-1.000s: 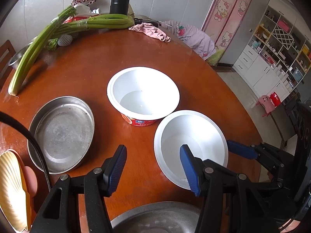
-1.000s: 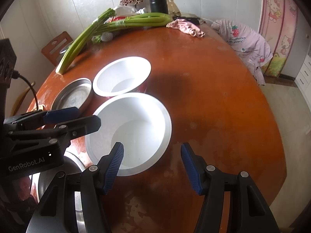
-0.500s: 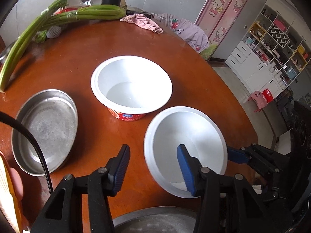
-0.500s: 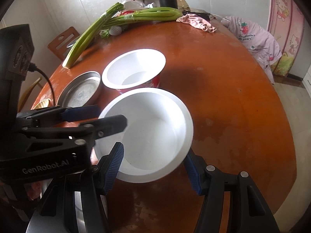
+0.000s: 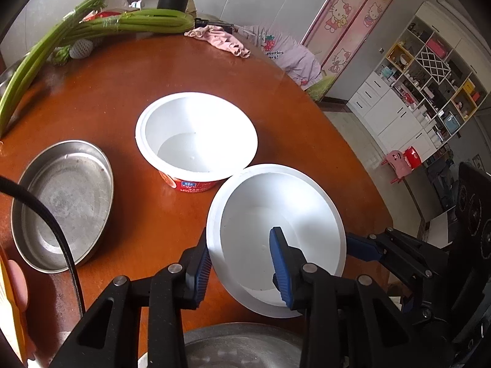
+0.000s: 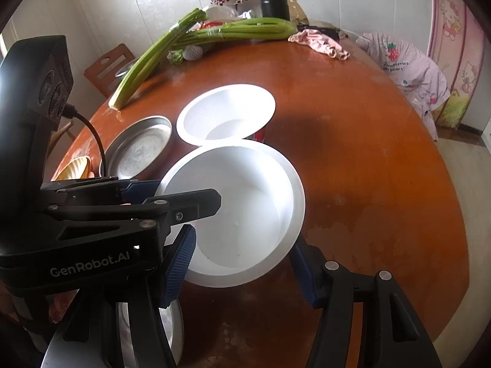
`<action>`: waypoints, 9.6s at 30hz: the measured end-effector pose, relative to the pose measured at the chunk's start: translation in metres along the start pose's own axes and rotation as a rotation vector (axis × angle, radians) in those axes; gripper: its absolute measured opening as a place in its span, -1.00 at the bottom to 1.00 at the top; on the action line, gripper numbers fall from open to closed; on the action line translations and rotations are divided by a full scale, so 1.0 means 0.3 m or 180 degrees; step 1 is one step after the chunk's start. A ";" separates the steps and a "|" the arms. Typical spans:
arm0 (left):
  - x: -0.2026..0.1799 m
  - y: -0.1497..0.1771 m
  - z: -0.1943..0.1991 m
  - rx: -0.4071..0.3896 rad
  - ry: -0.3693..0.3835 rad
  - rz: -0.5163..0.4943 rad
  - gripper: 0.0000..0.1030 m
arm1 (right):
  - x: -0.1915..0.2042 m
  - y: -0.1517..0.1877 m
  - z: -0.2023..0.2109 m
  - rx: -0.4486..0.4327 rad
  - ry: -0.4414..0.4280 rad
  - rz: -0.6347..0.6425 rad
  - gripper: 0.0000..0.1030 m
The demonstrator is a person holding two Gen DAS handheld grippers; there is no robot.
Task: Organize plates and bowls
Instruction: 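Lift the white bowl with the right gripper and carry it over the steel bowl, then lower the white bowl into the steel bowl and open the right gripper, then move the right gripper to the smaller white printed bowl, then grasp the smaller white bowl rim with the right gripper and lift it, then carry the smaller white bowl with the right gripper over the steel bowl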
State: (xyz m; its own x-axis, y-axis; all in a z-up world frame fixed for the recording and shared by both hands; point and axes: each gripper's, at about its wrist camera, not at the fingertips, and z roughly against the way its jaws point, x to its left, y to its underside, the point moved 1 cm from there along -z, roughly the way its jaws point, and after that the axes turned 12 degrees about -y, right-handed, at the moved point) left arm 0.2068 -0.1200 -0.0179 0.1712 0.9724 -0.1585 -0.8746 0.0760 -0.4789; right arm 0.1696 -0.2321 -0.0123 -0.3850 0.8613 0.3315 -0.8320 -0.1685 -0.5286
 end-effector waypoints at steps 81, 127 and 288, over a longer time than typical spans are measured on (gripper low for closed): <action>0.109 0.386 0.265 -0.0122 -0.0454 0.0267 -0.28 | 0.308 0.242 0.047 0.0222 -0.0497 0.0484 0.21; 0.113 0.379 0.260 -0.0171 -0.0507 0.0285 -0.27 | 0.303 0.244 0.042 0.0184 -0.0458 0.0565 0.21; 0.114 0.027 0.328 -0.0499 -0.0322 0.0211 -0.28 | 0.274 -0.073 0.138 -0.0302 -0.0213 0.0675 0.22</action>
State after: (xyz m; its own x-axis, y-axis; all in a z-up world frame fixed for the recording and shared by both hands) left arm 0.1609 -0.0644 0.0576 0.0621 0.9920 -0.1102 -0.7997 -0.0166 -0.6002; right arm 0.1397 -0.1773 0.0590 -0.5754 0.7773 0.2544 -0.6895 -0.2937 -0.6620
